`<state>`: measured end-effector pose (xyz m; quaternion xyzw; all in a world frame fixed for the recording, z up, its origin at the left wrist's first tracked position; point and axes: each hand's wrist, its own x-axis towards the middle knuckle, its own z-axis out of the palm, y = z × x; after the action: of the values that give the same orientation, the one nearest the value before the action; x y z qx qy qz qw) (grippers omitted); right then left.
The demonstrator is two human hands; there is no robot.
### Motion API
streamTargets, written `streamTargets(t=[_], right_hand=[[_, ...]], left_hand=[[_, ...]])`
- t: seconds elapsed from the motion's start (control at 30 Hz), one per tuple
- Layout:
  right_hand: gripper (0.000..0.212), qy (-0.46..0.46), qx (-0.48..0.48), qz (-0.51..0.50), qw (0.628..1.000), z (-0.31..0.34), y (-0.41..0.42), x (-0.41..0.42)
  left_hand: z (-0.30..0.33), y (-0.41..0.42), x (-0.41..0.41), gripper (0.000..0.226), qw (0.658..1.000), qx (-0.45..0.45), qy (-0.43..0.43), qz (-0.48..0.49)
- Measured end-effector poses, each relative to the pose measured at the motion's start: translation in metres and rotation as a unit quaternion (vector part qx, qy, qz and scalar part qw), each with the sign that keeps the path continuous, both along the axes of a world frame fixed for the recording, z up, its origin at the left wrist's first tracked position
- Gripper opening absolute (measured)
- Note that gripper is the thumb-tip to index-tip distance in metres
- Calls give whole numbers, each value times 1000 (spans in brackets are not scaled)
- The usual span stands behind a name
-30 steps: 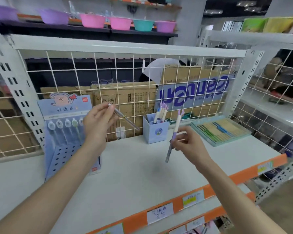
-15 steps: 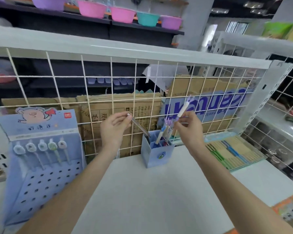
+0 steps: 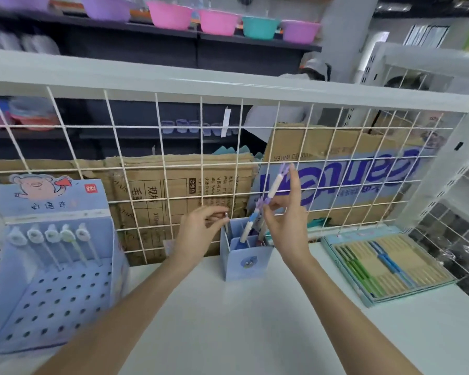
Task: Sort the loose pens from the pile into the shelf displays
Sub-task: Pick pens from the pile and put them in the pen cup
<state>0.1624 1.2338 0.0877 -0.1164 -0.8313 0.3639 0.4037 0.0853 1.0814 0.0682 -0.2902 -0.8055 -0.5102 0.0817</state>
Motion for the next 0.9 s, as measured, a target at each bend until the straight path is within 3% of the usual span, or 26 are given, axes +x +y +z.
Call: streamTargets(t=[0.27,0.7,0.77,0.9], right_hand=[[74,-39,27,-13,999,-14,3,-2],[81,-55,94,-41,993,-15,13,-8],[74,-63,102,-35,992,-11,13,-6],[40,-79,174,-33,981,-11,17,-4]], left_hand=[[-10,4,2,29,982,-94,141,88],[-16,9,12,32,979,-122,136,86],[-18,9,13,26,974,-139,148,100],[-19,6,8,22,955,-178,197,131]])
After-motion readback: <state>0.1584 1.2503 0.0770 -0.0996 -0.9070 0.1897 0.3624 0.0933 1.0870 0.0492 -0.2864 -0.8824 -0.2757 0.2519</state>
